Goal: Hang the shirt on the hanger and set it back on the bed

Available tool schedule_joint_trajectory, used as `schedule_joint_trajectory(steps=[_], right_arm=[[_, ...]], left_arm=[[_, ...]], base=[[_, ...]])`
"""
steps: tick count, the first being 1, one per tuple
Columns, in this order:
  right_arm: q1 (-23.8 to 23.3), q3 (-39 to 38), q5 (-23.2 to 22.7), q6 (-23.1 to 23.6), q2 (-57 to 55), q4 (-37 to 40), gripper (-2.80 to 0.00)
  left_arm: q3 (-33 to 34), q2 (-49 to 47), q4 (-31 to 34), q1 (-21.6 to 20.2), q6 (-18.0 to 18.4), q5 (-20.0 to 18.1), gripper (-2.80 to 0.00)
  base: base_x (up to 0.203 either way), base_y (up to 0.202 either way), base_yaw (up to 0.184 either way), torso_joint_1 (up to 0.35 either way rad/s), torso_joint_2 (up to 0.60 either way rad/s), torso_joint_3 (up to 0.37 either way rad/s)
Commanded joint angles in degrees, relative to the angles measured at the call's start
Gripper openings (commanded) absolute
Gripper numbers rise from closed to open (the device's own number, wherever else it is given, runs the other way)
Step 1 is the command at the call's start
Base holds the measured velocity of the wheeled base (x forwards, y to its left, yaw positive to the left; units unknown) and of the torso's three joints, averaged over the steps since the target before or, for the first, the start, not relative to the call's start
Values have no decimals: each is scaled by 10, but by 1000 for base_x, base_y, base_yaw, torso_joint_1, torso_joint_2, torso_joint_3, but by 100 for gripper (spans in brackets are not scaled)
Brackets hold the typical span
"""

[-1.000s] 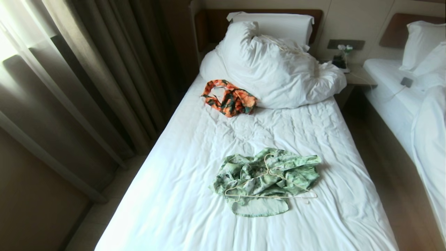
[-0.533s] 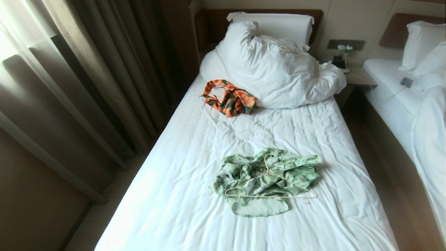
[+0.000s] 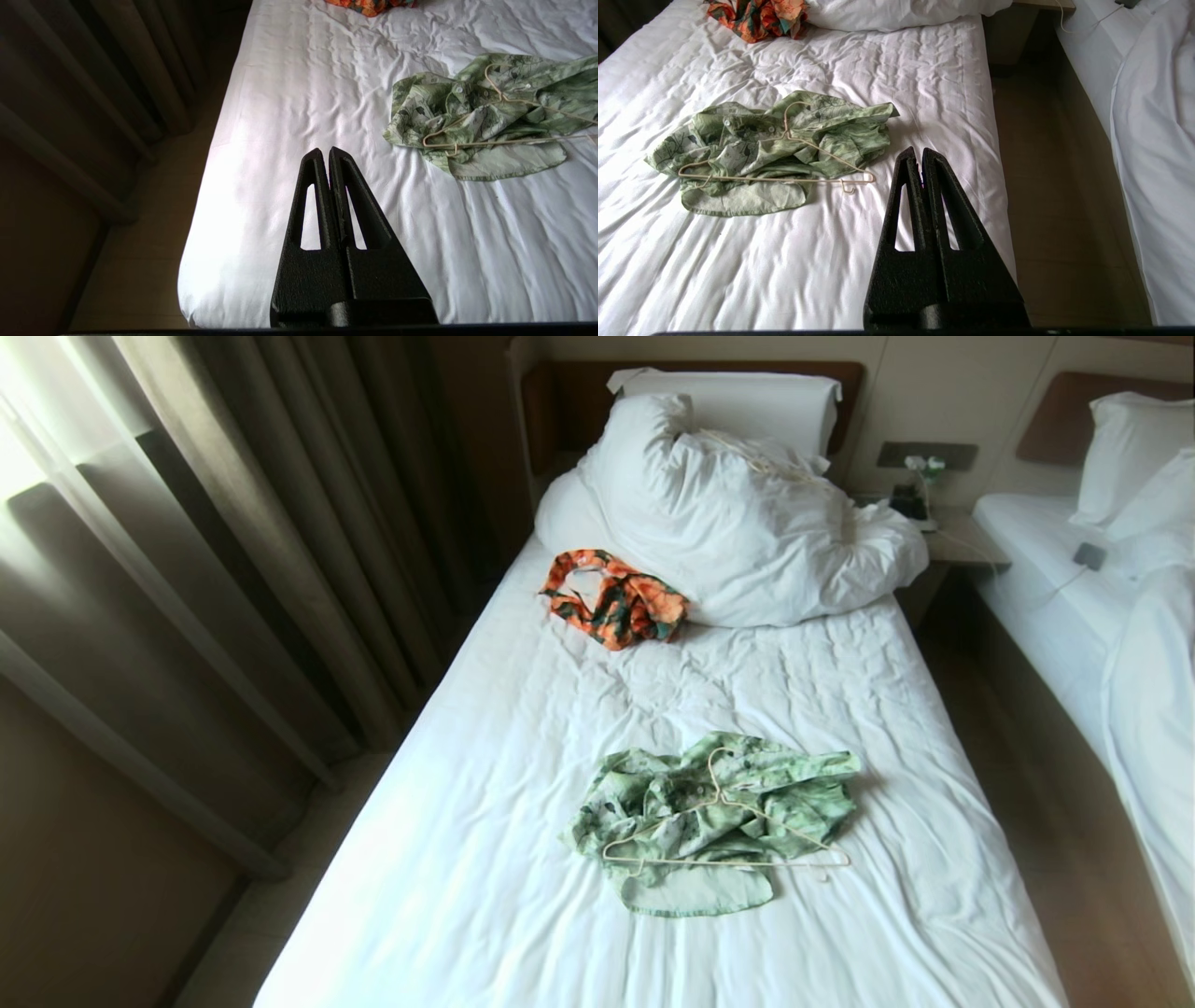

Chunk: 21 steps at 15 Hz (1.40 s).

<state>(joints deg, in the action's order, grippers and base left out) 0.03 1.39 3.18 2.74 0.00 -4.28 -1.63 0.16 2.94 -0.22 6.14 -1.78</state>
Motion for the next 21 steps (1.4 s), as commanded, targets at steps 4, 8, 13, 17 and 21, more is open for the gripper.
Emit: schedule_joint_trajectory(steps=[4, 8, 13, 17, 21], right_arm=[[0, -14, -33, -5, 0, 23, -280], [1, -15, -34, -24, 0, 42, -280], [0, -15, -34, -27, 0, 42, -280], [0, -15, -32, -26, 0, 43, -280], [0, -15, -32, -27, 0, 42, -280]], left_arm=[[6, -2, 0, 0, -9, -1, -280], [6, -2, 0, 0, -17, 0, -280], [7, -2, -1, 0, -32, 2, -280], [7, -2, -2, 0, -44, 9, -280], [7, -2, -2, 0, -44, 9, -280]], base=[[0, 0, 0, 0, 0, 0], [0, 0, 0, 0, 0, 0], [0, 0, 0, 0, 0, 0], [0, 0, 0, 0, 0, 0], [0, 0, 0, 0, 0, 0]])
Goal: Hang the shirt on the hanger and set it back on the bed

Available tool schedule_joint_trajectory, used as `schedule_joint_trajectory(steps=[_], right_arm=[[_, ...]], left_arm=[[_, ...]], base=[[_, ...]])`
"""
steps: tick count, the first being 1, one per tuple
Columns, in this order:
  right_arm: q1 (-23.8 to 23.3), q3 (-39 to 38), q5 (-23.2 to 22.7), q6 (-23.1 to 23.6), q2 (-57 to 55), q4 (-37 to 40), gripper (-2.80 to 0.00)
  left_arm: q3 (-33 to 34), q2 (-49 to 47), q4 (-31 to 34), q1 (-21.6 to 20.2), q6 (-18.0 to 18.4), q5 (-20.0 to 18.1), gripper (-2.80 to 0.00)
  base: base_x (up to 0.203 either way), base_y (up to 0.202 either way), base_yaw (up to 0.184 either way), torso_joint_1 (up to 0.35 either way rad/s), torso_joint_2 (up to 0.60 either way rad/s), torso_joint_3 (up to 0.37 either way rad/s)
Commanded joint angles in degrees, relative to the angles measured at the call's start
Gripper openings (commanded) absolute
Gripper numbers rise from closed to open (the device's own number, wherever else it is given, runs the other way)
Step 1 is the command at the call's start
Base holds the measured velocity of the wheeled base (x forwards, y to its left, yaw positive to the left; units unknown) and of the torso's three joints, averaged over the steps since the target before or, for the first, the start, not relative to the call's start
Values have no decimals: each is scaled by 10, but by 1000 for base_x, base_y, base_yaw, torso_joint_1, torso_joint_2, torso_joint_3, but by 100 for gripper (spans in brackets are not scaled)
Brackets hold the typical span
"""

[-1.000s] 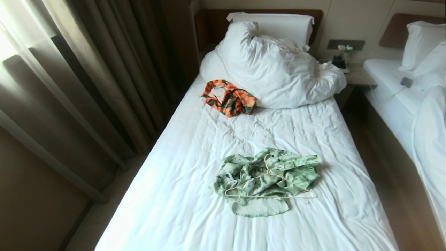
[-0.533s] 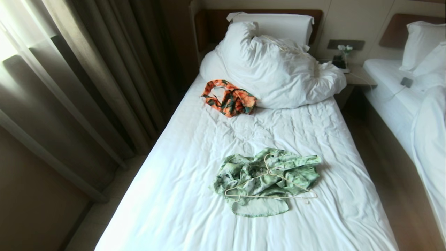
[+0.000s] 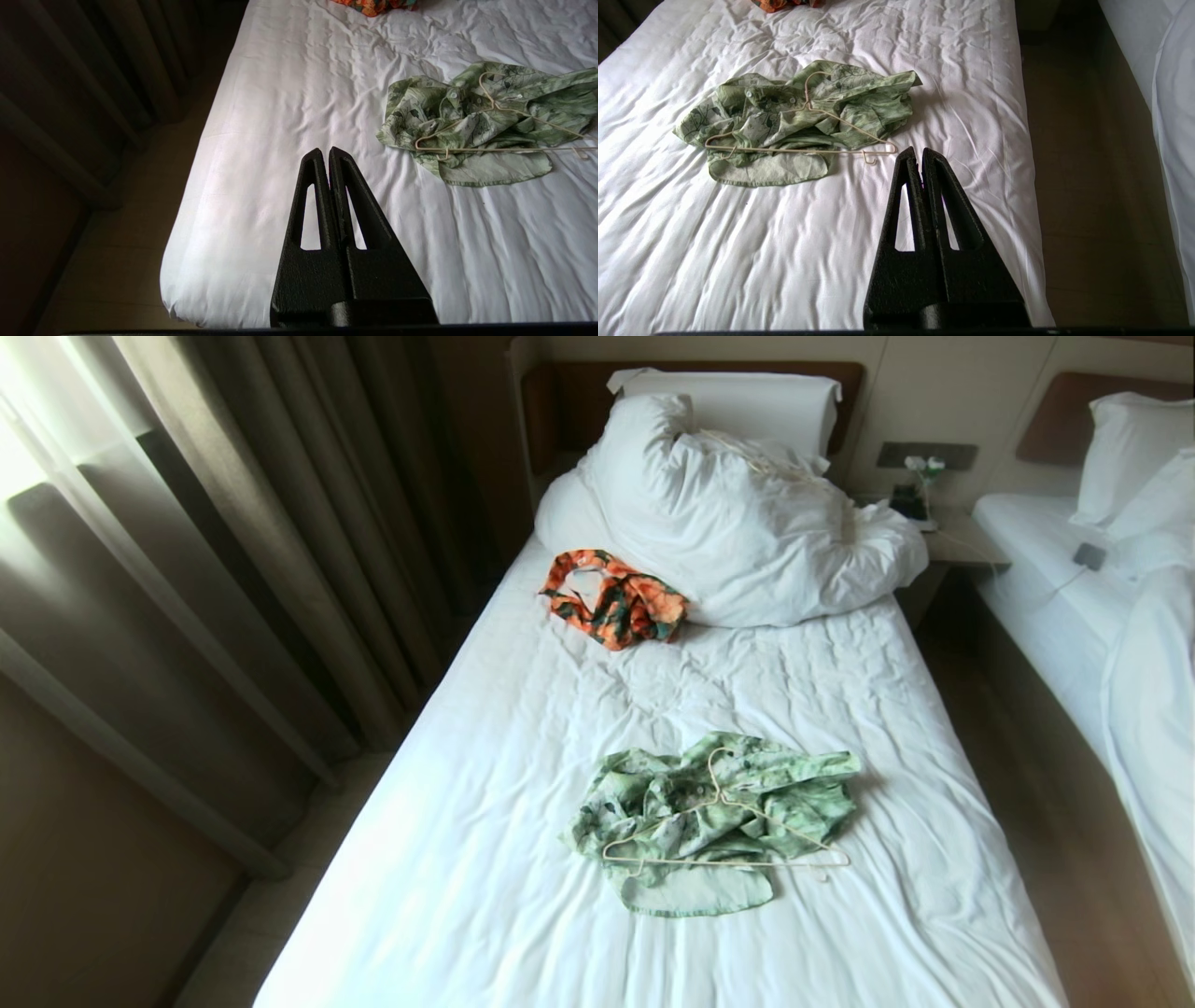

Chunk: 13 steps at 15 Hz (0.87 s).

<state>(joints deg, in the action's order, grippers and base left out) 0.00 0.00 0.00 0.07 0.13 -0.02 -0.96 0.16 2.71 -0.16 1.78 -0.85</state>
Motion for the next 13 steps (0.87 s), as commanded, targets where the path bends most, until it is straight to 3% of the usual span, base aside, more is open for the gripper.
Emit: schedule_joint_trajectory(steps=[1, 13], right_arm=[[1, -1, 0, 0, -1, -1, -280], [0, -1, 0, 0, -1, -1, -280]], left_arm=[[0, -2, 0, 0, 0, 0, -280], [0, -2, 0, 0, 0, 0, -280]], base=[[0, 0, 0, 0, 0, 0], [0, 0, 0, 0, 0, 0]])
